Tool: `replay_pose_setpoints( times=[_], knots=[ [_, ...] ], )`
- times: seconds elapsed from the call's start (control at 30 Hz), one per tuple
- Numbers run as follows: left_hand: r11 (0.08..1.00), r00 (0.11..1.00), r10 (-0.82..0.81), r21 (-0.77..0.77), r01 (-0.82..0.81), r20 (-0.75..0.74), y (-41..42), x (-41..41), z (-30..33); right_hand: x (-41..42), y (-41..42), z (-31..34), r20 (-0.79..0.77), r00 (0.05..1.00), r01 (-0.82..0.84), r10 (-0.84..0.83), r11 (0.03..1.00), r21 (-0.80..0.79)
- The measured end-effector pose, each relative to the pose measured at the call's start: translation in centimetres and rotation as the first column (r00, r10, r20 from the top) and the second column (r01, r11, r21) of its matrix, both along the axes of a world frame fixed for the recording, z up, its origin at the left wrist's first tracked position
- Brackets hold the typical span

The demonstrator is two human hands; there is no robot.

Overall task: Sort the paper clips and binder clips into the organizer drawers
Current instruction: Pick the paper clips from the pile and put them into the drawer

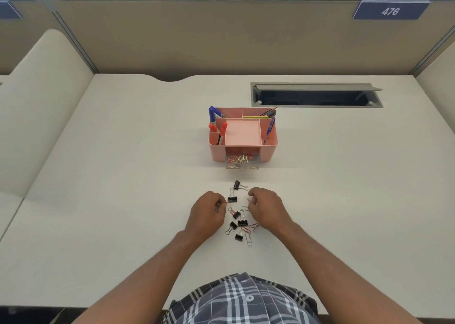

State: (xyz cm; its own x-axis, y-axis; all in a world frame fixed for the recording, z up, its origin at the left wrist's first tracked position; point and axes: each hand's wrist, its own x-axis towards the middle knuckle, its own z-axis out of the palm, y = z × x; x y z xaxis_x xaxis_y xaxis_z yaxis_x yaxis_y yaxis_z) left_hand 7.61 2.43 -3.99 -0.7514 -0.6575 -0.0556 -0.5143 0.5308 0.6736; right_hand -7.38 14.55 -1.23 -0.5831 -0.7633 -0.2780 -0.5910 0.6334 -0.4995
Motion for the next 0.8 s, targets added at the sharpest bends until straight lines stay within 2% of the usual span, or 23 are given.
replay_pose_setpoints(
  times=[0.07,0.2,0.3,0.47,0.63,0.7,0.8],
  knots=[
    [0.999,0.994,0.037,0.018,-0.036,-0.104,-0.1,-0.3,0.9,-0.6,-0.3,1.3,0.006,0.998,0.058,-0.058,0.99,-0.127],
    [0.996,0.964,0.028,-0.077,-0.049,-0.264,-1.1,-2.9,4.1,-2.2,-2.1,4.3,-0.016,0.992,0.104,-0.122,0.9,-0.423],
    [0.986,0.961,-0.021,-0.166,-0.026,-0.274,-2.8,-5.7,6.1,-3.5,-4.0,6.0,-0.073,0.988,0.081,-0.133,0.867,-0.492],
    [0.976,0.987,-0.039,-0.216,0.004,-0.158,-4.5,-8.8,7.4,-4.9,-6.4,6.5,-0.159,0.983,0.029,-0.096,0.925,-0.379],
    [0.982,0.968,-0.07,-0.19,0.024,-0.241,-4.0,-7.0,6.9,-4.1,-4.7,6.6,-0.13,0.986,0.041,-0.102,0.913,-0.406],
    [0.987,0.972,-0.068,-0.155,0.034,-0.224,-3.3,-4.9,5.3,-3.2,-3.3,5.8,-0.093,0.995,0.005,-0.034,0.956,-0.293],
    [0.995,0.992,-0.082,-0.066,0.076,-0.098,-1.9,-1.4,2.2,-1.7,-1.4,3.4,-0.044,0.996,-0.083,0.083,0.997,-0.004]
  ],
)
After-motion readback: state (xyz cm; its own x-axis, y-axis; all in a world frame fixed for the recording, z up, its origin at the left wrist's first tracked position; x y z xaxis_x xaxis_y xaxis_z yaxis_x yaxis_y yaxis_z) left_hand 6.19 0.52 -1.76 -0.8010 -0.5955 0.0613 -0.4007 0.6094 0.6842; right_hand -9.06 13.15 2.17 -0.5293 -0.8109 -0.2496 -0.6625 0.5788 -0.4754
